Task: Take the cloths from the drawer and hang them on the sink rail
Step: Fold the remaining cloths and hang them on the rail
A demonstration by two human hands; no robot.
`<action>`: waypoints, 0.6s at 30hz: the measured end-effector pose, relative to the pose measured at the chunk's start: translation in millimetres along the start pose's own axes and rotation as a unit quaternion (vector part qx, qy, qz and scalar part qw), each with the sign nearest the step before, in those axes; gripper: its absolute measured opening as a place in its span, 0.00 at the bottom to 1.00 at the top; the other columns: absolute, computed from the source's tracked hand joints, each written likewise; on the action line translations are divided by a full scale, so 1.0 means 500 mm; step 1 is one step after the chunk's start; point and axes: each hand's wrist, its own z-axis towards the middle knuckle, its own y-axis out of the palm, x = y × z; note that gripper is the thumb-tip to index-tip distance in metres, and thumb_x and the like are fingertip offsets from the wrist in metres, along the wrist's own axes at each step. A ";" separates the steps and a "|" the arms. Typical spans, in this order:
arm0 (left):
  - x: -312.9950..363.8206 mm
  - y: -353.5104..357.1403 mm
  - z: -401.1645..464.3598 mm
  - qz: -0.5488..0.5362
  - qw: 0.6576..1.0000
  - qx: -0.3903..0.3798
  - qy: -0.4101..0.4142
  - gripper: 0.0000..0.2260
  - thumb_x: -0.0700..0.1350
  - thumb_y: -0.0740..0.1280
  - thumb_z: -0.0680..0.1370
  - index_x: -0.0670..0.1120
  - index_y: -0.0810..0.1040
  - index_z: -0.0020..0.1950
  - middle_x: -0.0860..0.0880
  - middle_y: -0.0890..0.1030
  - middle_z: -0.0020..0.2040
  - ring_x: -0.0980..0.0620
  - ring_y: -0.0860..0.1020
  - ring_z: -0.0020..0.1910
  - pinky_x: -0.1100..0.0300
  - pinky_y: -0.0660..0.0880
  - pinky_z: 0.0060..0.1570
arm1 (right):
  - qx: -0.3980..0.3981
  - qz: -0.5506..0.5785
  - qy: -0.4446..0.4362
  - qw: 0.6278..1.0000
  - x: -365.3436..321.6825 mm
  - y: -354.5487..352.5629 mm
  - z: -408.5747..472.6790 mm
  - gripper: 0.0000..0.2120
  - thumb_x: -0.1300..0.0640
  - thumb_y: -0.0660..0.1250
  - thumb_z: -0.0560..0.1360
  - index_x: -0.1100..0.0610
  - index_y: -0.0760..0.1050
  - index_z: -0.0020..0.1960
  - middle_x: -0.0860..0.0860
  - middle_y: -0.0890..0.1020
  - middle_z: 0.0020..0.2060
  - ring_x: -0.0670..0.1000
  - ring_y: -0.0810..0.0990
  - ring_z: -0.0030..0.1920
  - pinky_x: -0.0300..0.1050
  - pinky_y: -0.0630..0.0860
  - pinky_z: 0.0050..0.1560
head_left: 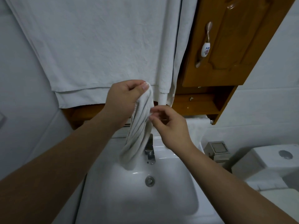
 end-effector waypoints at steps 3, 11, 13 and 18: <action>0.002 0.002 -0.006 0.010 1.000 -0.018 0.013 0.09 0.45 0.68 0.79 0.59 0.83 0.43 0.59 0.85 0.42 0.59 0.83 0.46 0.64 0.77 0.48 | 0.064 -0.012 -0.020 0.998 -0.021 0.010 0.024 0.05 0.54 0.70 0.77 0.46 0.80 0.52 0.42 0.83 0.45 0.41 0.81 0.47 0.39 0.80 0.50; 0.011 -0.010 -0.005 -0.038 0.999 -0.015 -0.002 0.06 0.43 0.68 0.78 0.46 0.85 0.45 0.45 0.85 0.39 0.51 0.82 0.39 0.58 0.79 0.42 | 0.056 0.013 -0.011 0.998 -0.039 0.035 0.054 0.05 0.57 0.71 0.76 0.52 0.82 0.51 0.44 0.84 0.41 0.42 0.82 0.44 0.35 0.78 0.47; 0.007 -0.015 -0.006 -0.041 0.999 -0.015 -0.012 0.06 0.43 0.68 0.78 0.44 0.85 0.47 0.45 0.85 0.40 0.49 0.83 0.40 0.56 0.79 0.42 | 0.044 0.006 -0.006 0.999 -0.036 0.038 0.058 0.03 0.58 0.71 0.75 0.52 0.81 0.49 0.46 0.83 0.39 0.44 0.81 0.42 0.33 0.77 0.44; -0.002 -0.025 -0.006 -0.049 0.997 0.021 -0.048 0.05 0.45 0.70 0.77 0.48 0.85 0.48 0.49 0.86 0.44 0.51 0.84 0.46 0.50 0.80 0.51 | -0.018 -0.049 0.010 0.999 -0.030 0.038 0.061 0.03 0.60 0.69 0.74 0.54 0.78 0.43 0.48 0.78 0.34 0.44 0.73 0.35 0.33 0.70 0.36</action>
